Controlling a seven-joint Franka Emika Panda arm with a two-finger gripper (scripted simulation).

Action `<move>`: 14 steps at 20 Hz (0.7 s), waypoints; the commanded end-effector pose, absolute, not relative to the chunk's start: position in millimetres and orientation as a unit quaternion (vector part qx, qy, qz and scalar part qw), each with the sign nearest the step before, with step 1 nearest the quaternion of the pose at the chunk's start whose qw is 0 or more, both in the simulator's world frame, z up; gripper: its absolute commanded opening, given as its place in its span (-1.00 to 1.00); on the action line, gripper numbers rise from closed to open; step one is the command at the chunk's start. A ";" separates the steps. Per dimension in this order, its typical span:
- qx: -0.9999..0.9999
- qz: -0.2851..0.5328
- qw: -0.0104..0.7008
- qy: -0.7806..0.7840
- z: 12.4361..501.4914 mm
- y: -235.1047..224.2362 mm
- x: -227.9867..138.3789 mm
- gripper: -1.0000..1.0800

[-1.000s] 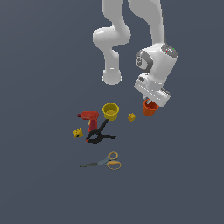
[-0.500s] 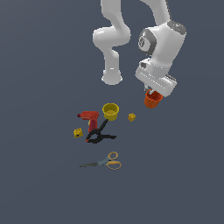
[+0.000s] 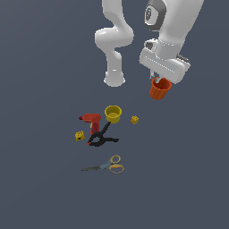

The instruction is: Pick up a designated object from a clutter of objects.

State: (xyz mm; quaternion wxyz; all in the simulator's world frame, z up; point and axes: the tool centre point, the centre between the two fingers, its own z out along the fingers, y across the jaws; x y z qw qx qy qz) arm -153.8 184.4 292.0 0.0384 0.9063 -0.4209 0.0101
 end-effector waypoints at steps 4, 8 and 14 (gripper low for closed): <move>0.906 0.011 0.039 -0.421 344.4 177.5 -147.8 -1.00; 0.906 0.012 0.040 -0.422 376.3 173.4 -143.3 -1.00; 0.906 0.013 0.040 -0.422 410.2 169.5 -137.6 -1.00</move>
